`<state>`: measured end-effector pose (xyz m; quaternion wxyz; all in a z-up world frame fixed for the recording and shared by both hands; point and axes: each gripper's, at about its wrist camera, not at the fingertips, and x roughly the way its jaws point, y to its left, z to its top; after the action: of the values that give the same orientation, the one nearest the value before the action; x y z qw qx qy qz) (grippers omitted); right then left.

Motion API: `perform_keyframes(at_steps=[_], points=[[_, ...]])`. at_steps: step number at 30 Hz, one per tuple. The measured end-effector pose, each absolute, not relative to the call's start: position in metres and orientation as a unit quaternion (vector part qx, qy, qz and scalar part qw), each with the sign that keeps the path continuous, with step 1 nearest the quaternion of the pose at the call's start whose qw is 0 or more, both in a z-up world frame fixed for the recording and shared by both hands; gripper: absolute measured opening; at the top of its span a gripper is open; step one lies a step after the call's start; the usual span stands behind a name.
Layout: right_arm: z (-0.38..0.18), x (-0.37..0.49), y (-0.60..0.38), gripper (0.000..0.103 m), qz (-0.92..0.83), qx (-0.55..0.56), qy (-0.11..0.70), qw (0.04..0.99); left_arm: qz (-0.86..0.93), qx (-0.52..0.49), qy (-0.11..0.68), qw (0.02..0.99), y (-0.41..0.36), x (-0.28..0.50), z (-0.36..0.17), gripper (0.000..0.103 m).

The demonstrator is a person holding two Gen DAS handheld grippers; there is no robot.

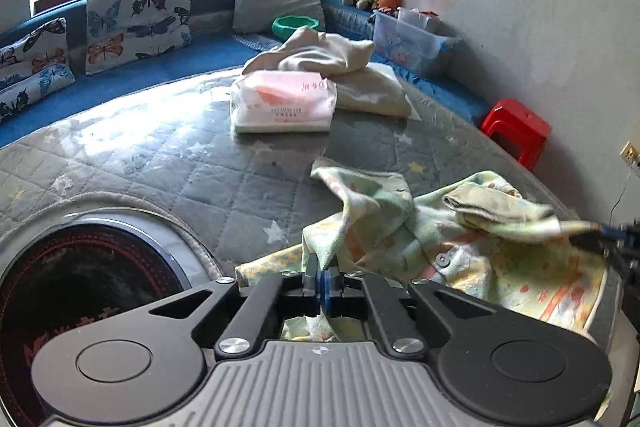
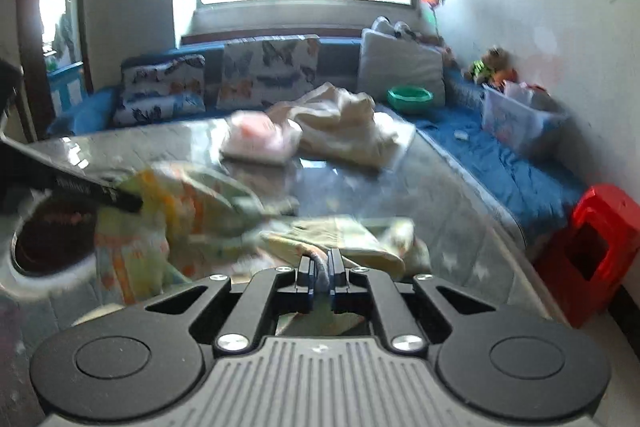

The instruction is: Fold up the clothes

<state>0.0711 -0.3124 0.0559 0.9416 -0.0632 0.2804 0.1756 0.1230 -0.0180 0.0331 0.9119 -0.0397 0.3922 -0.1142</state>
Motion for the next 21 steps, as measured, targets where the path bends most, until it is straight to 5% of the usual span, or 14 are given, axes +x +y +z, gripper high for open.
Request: perform_keyframes(at_steps=[21], points=[[0.161, 0.143, -0.229, 0.005, 0.232, -0.058, 0.178, 0.955, 0.003, -0.072, 0.312, 0.947, 0.09, 0.123, 0.115, 0.001]])
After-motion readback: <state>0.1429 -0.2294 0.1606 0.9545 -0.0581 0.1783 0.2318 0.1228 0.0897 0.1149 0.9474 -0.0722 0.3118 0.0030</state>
